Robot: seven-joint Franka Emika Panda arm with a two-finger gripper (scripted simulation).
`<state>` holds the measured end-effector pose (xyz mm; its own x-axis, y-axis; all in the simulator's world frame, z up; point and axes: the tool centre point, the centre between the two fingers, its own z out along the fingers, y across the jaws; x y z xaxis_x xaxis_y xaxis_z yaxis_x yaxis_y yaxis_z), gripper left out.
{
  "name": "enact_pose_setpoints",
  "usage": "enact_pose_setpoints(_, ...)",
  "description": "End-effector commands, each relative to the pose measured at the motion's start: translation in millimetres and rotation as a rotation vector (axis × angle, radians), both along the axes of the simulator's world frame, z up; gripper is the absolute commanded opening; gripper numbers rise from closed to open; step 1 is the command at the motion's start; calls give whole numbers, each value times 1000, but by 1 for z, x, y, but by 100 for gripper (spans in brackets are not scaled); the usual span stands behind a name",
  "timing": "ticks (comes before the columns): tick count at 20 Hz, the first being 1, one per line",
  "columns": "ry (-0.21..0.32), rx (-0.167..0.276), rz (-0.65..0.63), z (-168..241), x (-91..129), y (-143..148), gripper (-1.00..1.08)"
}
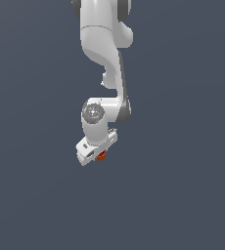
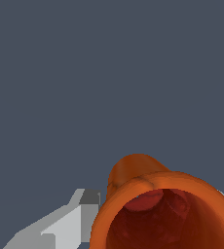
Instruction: Pick up the object and move it to a goal position.
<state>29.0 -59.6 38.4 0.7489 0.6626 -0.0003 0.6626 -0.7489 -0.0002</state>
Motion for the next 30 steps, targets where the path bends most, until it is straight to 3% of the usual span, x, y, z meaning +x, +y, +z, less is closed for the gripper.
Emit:
enact_pose_setpoints(1, 0, 0, 0, 0, 0, 0, -100)
enact_pose_setpoints(17, 0, 0, 0, 16, -4, -10, -100)
enact_pose_setpoints(30, -1, 0, 1, 121, -29, -69, -100)
